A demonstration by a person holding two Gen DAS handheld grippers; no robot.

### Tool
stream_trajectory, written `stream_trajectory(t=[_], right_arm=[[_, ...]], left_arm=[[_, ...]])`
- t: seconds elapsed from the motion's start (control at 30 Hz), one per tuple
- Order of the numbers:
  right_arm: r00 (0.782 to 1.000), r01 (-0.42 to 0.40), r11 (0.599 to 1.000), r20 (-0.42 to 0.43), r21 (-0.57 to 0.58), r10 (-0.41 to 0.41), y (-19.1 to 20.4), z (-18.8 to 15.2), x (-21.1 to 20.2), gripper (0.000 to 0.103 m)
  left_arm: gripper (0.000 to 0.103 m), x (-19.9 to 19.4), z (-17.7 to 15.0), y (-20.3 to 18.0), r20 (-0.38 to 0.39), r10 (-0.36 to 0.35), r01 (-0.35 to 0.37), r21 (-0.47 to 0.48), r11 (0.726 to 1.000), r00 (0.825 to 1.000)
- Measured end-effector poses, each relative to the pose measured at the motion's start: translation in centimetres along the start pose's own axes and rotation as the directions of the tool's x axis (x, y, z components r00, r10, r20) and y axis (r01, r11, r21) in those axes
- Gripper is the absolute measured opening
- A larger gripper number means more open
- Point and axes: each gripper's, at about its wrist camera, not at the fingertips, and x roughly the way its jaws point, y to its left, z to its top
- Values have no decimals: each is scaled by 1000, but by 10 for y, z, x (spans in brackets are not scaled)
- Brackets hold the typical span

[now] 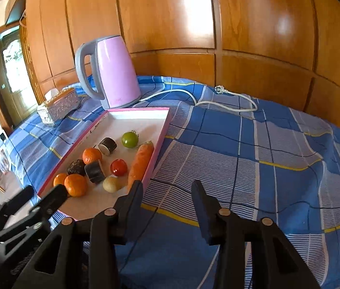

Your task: Organize fruits

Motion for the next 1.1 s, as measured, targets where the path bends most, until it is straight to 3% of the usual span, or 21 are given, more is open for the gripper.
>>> stream_trajectory(t=[0.47,1.1], right_arm=[[999,-27,999,25,-19,27,15,-8,-21,46],[999,-19,1000,38,-20,20,21,-5,-28,47]], left_arm=[[89,-39,5,8,85,12,-13,6,1000,996],[94,-42,7,13,84,21,-19,-24,1000,996]])
